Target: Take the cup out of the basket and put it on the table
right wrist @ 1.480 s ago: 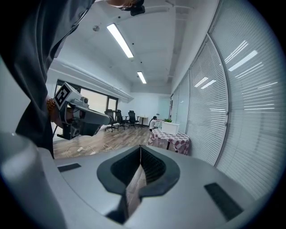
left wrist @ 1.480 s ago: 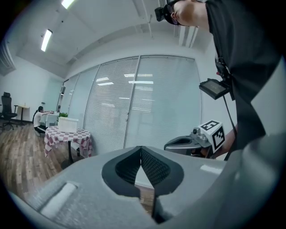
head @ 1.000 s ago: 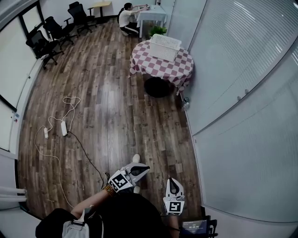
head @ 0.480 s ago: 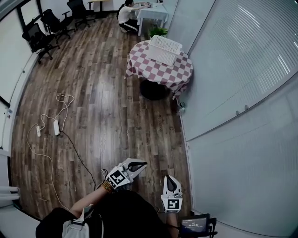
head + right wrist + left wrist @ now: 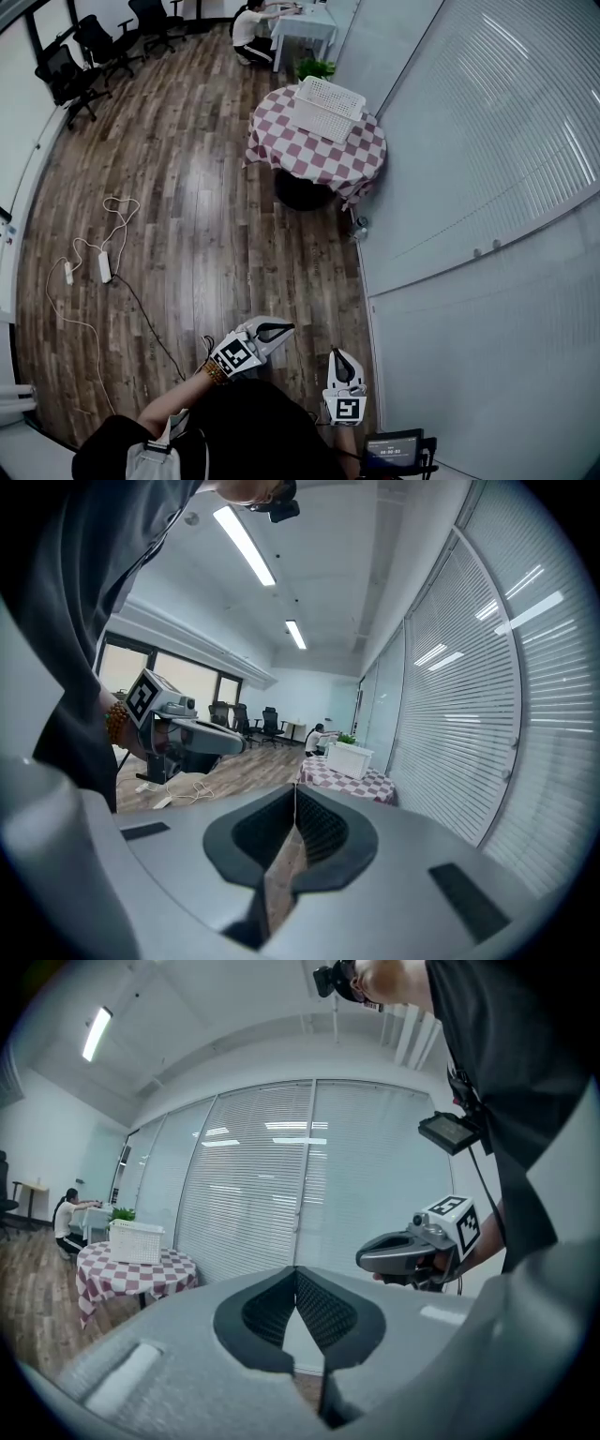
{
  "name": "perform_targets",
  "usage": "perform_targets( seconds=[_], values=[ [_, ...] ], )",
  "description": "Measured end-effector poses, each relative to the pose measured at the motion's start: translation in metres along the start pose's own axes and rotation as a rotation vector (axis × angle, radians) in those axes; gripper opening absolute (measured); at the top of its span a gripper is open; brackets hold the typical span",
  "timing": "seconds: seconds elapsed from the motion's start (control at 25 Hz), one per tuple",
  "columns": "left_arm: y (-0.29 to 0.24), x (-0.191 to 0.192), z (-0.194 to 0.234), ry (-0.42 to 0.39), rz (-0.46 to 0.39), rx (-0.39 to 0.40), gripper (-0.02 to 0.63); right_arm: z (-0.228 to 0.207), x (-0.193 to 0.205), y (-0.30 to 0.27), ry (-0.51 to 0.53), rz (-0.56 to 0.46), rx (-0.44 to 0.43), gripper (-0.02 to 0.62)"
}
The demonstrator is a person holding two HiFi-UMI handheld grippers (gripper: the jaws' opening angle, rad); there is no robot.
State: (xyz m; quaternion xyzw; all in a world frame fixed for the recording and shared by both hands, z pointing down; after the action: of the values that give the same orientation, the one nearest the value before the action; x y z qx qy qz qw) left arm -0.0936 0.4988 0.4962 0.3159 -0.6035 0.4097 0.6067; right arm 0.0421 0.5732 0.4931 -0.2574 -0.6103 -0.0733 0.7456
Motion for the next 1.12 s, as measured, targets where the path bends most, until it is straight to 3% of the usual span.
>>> perform_targets(
  seconds=[0.36, 0.8, 1.12],
  values=[
    [-0.028, -0.011, 0.055, -0.028, -0.003, 0.022, 0.005, -0.027, -0.020, -0.068, 0.059, -0.012, -0.024, 0.011],
    [-0.058, -0.012, 0.064, -0.034, 0.042, 0.041, 0.005, -0.064, -0.017, -0.087, 0.018, -0.016, 0.001, 0.011],
    [-0.101, -0.021, 0.083, -0.038, 0.050, -0.057, 0.005, -0.114, -0.011, -0.119, 0.035, -0.031, -0.099, 0.011]
  ],
)
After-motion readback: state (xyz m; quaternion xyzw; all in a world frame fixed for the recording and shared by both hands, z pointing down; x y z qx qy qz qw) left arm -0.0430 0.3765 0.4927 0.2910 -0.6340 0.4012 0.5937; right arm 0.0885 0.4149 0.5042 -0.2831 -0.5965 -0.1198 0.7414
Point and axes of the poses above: the fingertips, and each gripper's own axes: y backward along the fingers, z to its left, x out of its underside, the point moved 3 cm from there along y, backward along the fingers, and after that the axes turned 10 degrees about -x, right-handed, at the moved point
